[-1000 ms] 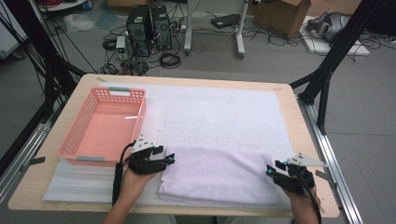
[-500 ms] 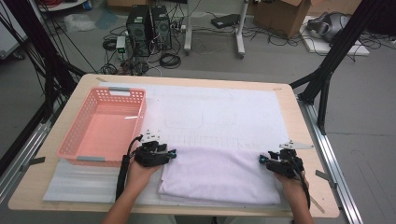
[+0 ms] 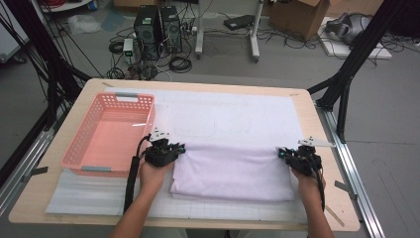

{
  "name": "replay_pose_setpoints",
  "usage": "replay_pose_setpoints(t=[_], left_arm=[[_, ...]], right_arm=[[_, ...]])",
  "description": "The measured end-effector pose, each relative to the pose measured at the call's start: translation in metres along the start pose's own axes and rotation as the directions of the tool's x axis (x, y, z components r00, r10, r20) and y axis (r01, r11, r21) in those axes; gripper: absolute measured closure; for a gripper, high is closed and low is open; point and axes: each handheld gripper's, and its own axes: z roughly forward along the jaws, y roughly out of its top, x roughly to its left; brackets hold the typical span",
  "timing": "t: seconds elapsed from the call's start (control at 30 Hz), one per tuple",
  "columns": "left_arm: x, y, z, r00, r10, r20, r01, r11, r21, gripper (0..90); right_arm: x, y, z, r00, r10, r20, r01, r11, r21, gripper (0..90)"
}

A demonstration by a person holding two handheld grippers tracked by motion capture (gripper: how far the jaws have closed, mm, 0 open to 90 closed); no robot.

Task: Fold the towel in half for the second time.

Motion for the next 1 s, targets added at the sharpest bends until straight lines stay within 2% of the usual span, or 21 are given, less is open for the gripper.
replay_pose_setpoints(t=[0.13,0.23,0.27,0.4,0.5,0.57,0.6,0.67,0.73,0.83,0.87,0.93,0.97,1.0], left_arm=[[0.004,0.011,0.011,0.9997,-0.009,-0.022,0.009,0.9999,0.008,78.7],[0.007,0.015,0.014,0.9995,-0.014,-0.03,0.014,0.9999,0.008,78.7],[0.01,0.017,0.017,0.999,-0.031,-0.031,0.032,0.9995,0.007,78.7],[0.011,0.017,0.02,0.9994,-0.006,-0.034,0.006,1.0,0.004,78.6],[0.012,0.016,0.022,0.9997,-0.003,-0.025,0.004,1.0,0.006,77.9],[0.011,0.016,0.021,0.9998,-0.018,-0.013,0.018,0.9998,0.005,71.2],[0.011,0.016,0.021,0.9996,-0.028,-0.001,0.028,0.9996,0.007,65.1],[0.008,0.016,0.017,1.0,-0.008,0.006,0.008,1.0,0.001,62.8],[0.005,0.015,0.013,0.9998,-0.005,0.019,0.006,0.9999,-0.013,61.7],[0.003,0.013,0.008,0.9996,-0.015,0.026,0.016,0.9993,-0.034,58.0],[0.0,0.011,0.002,0.999,0.0,0.045,0.001,0.9997,-0.025,57.2],[-0.005,0.008,-0.004,0.9981,0.029,0.055,-0.027,0.9989,-0.038,57.9],[-0.005,0.008,-0.004,0.9981,0.029,0.055,-0.027,0.9989,-0.038,59.9],[-0.007,0.004,-0.01,0.9966,0.033,0.076,-0.03,0.9987,-0.04,60.7]], right_arm=[[-0.002,0.014,0.012,0.9983,-0.037,0.045,0.036,0.999,0.011,78.2],[-0.002,0.019,0.017,0.9977,-0.035,0.058,0.034,0.999,0.019,78.2],[-0.003,0.021,0.021,0.9975,-0.027,0.065,0.027,1.0,0.006,78.2],[-0.002,0.024,0.025,0.9972,-0.031,0.068,0.031,0.999,0.009,78.1],[-0.002,0.024,0.026,0.9974,-0.026,0.067,0.026,1.0,0.009,77.7],[-0.002,0.024,0.026,0.9978,-0.016,0.064,0.015,1.0,0.005,73.7],[-0.003,0.024,0.026,0.9981,-0.005,0.061,0.005,1.0,0.005,69.5],[-0.003,0.024,0.023,0.9981,0.014,0.06,-0.014,1.0,-0.005,61.3],[-0.005,0.024,0.018,0.9978,0.045,0.048,-0.044,0.999,-0.025,59.3],[-0.005,0.024,0.013,0.9973,0.049,0.054,-0.047,0.998,-0.033,57.3],[-0.003,0.023,0.004,0.9978,0.053,0.039,-0.051,0.998,-0.046,56.4],[0.0,0.021,-0.003,0.9994,0.028,0.02,-0.027,0.998,-0.056,56.2],[0.0,0.021,-0.003,0.9994,0.028,0.02,-0.027,0.998,-0.056,56.2],[0.004,0.017,-0.01,0.9999,-0.005,0.01,0.006,0.999,-0.041,57.2]])
